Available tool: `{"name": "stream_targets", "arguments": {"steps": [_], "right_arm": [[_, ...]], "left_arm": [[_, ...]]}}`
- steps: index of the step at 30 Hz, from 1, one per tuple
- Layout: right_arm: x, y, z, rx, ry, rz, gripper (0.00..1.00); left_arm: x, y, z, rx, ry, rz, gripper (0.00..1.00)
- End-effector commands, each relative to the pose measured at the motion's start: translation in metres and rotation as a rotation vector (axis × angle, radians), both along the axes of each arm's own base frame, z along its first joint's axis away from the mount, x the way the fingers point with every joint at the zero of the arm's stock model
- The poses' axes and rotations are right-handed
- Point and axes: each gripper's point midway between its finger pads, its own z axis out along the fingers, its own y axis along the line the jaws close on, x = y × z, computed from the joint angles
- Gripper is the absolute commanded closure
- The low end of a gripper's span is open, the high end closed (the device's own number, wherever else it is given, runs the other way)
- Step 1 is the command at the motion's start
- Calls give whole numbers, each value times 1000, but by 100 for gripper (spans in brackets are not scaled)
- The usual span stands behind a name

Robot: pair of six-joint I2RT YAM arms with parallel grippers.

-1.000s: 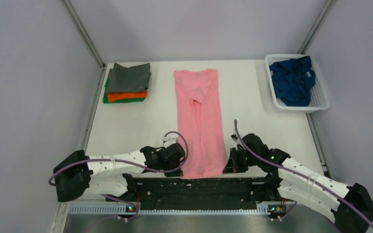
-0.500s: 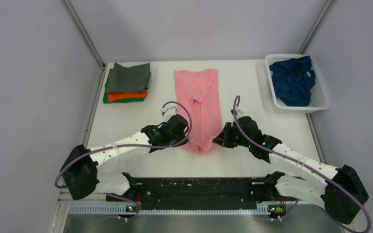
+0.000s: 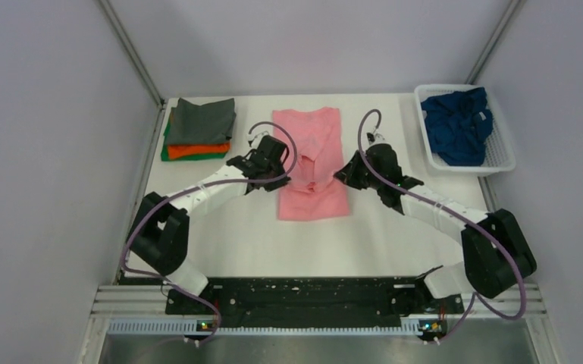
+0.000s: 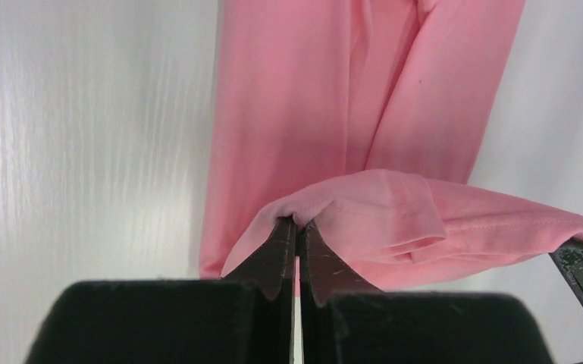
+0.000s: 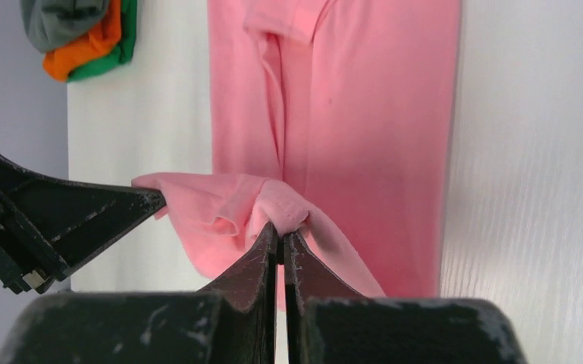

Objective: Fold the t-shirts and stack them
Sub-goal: Fold the folded rectangular tshirt in 1/3 of the way

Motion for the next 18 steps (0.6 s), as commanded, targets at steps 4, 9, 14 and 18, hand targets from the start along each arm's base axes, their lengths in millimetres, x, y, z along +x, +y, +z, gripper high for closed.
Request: {"name": "stream_targets", "arguments": {"steps": [4,9,14,18], "right_arm": [[56,1,18,40,-84,-5,100],[76,-1,4,52,-63,-11,100],[97,-2,-10,56,-40,-7,95],[121,-5,-17,69,-11,-11,71]], "left_arm": [[46,5,0,1,2,-19,100],[63,5,-10,9,35,-35,100],[80,7,-18,-1,52,-25,89],[105,11,-11,-36,30,-8,58]]}}
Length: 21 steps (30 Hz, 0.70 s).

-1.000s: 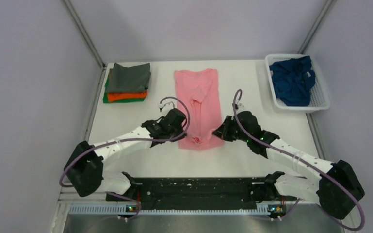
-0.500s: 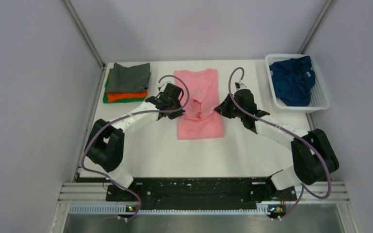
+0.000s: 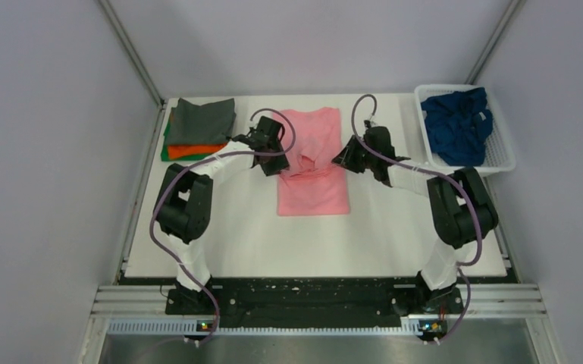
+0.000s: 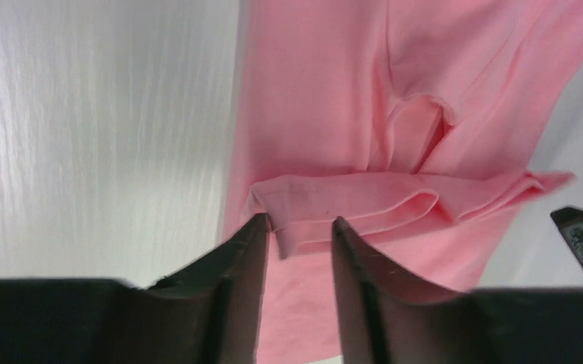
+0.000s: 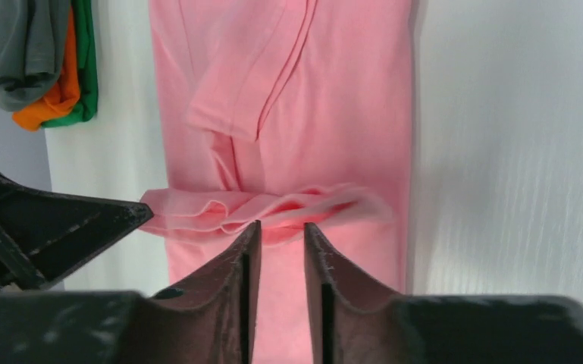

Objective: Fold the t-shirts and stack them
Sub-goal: Fold the folded rectangular tshirt in 1/3 of the way

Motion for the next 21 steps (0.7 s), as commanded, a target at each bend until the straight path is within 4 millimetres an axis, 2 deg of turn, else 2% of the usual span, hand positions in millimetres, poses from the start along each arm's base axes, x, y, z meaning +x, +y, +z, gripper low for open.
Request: {"name": "stream_targets", "arguments": {"steps": [1,2,5,6,7,8,9,11,15,17,21], "right_arm": [[41,1,25,61,-75,9,67],[47,-1,27,78,-76,7,63],[46,2,33,100,-83,67,40],[42,1,36,88,-94,85,32],[35,0,35,76,-96,98,23],[27,-3,32,65,-93,106,7],[20,-6,30,50,-95,110,2],[1,-13,23,36,-78,109,1],[-44,-30,4,41,-8,45,1],[-59,-34,6,55,-17,34,1],[-90,-50,-5,-12,27,22,1]], "left_arm": [[38,1,27,-71,-68,7,49],[44,2,34,-93,-71,1,40],[42,8,50,-133,-64,-5,27],[38,14,53,-120,-80,8,20],[32,19,54,-109,-92,16,8],[25,25,54,-98,-98,25,2],[16,30,54,-90,-99,26,1],[-6,32,50,-107,-83,11,1],[-55,20,33,-161,-49,-44,1],[-80,16,20,-158,-9,-57,1],[-112,11,5,-169,27,-68,1]]}}
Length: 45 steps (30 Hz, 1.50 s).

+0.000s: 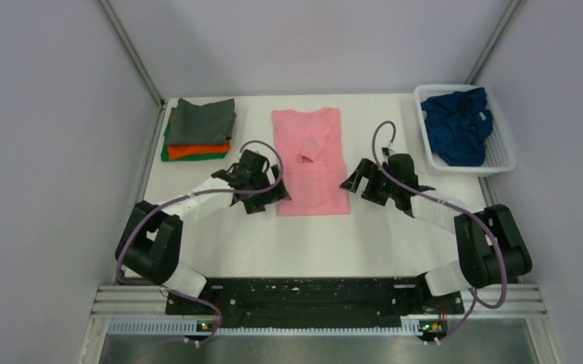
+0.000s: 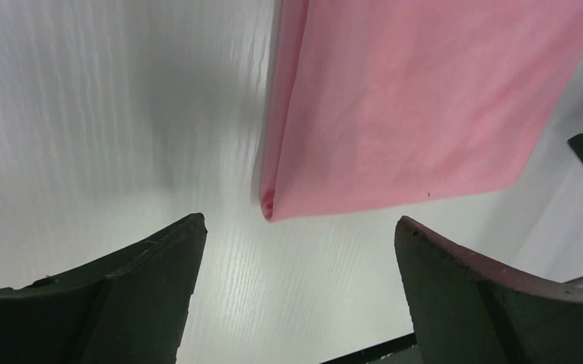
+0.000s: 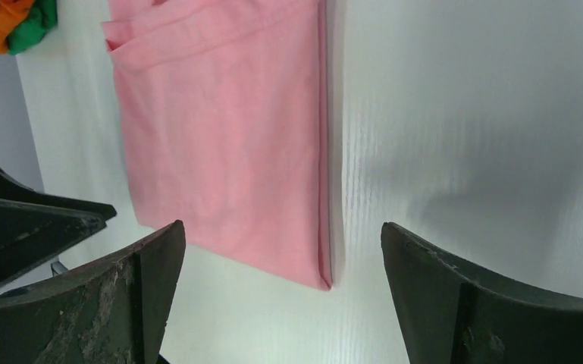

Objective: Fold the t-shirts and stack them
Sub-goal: Fold the folded rectangular tshirt in 1/3 of the way, then grab one side of the 2/3 rectangular tshirt with both arms

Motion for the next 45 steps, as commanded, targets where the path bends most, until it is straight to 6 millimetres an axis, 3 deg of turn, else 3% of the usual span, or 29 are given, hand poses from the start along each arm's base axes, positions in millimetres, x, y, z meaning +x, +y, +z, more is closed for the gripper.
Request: {"name": "stream_targets", "arguments": {"steps": [1,3,7,16,22,36,38,39,40,42,45], "right_arm": [[-15,-11,12,-30,-49,-19,1],[-28,-11,5,-27,-25,-5,1],[-47,-9,-9,-20,19,34,2],[-59,-5,-20,-85,50,76,6],[-68,-3,-31,-125,79,94,18],[-72,10,-59,-173,152,145,65],[-74,9,-62,-189,167,151,76],[-75,10,-61,-180,168,162,92],[-79,11,-61,-171,175,170,100],[-84,15,-53,-142,161,193,100],[-108,10,-42,-133,179,241,100]], "left_arm": [[-20,-14,0,-72,-26,-6,1],[-28,-13,-11,-75,-3,3,5],[-35,-14,-27,-69,37,14,21],[-30,-16,-51,-40,79,44,62],[-34,-17,-63,-30,125,48,98],[-39,-10,-67,-18,114,54,100],[-40,-11,-66,-24,111,52,100],[-41,-11,-66,-29,110,52,100],[-42,-11,-64,-35,108,52,100],[-48,-12,-60,-45,109,44,100],[-69,-10,-52,-27,115,31,100]]}}
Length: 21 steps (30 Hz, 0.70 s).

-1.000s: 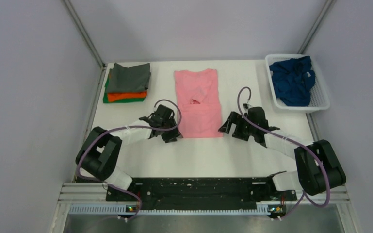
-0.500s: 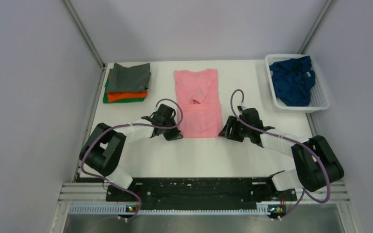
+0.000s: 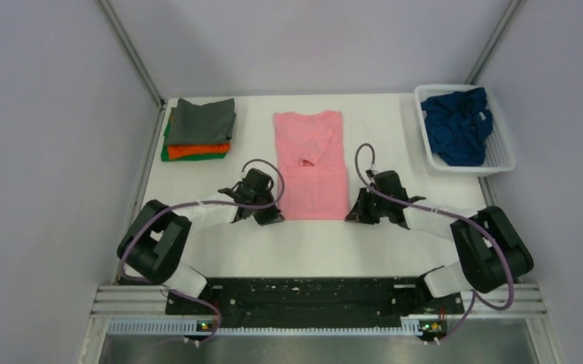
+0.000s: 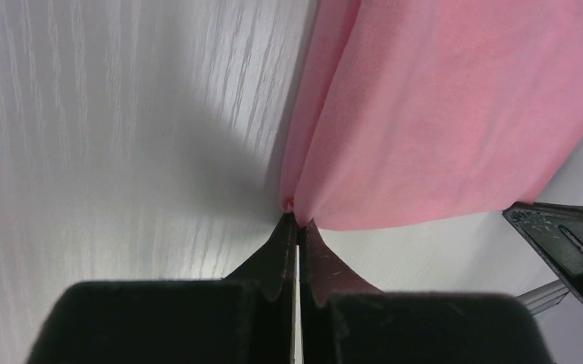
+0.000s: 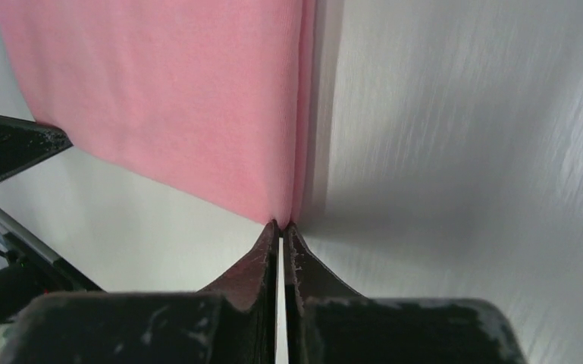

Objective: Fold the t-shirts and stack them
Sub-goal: Grab one side of the 2/3 rectangular tshirt with both arms, then fold the long partially folded tshirt into a neat square

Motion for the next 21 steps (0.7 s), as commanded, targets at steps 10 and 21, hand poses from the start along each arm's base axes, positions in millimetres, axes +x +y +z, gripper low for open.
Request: {"name": "stream_targets", "arguments": {"steps": [10,21], "right_arm": [[-124,-3,87,175,-6,320,100],[-58,-17,153,73,-310,113,100]], "left_arm": [[-112,-1,67,-8,-110,-86,100],[-68,2,145,-22,-406,-24,100]]}}
